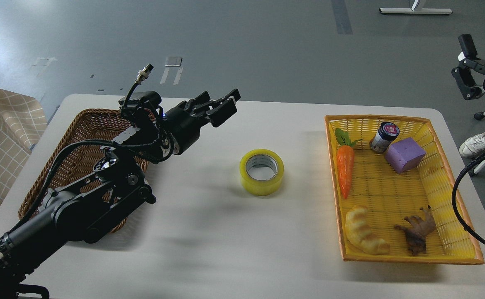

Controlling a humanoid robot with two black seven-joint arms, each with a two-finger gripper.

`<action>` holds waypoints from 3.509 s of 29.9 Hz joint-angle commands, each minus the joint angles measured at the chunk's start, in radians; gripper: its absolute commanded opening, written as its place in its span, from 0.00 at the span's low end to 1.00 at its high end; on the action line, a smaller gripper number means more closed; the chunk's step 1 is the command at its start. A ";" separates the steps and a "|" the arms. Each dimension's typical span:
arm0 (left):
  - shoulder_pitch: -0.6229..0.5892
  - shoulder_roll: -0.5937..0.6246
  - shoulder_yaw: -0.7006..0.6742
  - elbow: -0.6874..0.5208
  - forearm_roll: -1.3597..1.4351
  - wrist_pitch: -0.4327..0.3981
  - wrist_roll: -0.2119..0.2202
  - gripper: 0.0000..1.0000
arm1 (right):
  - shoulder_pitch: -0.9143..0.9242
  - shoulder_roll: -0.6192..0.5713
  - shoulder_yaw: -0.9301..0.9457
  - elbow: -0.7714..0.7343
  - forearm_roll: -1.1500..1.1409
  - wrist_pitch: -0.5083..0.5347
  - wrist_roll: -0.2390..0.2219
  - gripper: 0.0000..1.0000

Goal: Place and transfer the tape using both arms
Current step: 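Reach the left gripper toward the tape roll on the table, then grasp the tape roll's rim with the left gripper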

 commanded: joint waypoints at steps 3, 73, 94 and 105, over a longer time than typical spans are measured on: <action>-0.015 -0.016 0.095 0.053 0.001 0.001 0.032 0.98 | 0.011 0.001 0.004 0.009 0.000 0.000 -0.005 1.00; -0.026 -0.254 0.206 0.312 0.193 0.004 0.154 0.95 | 0.022 -0.007 0.001 0.008 0.000 0.000 -0.006 1.00; -0.020 -0.263 0.229 0.355 0.191 0.004 0.148 0.97 | -0.003 -0.007 0.003 0.013 0.000 0.000 -0.006 1.00; -0.025 -0.258 0.269 0.380 0.193 0.005 0.149 0.93 | -0.020 -0.009 0.003 0.011 0.000 0.000 -0.006 1.00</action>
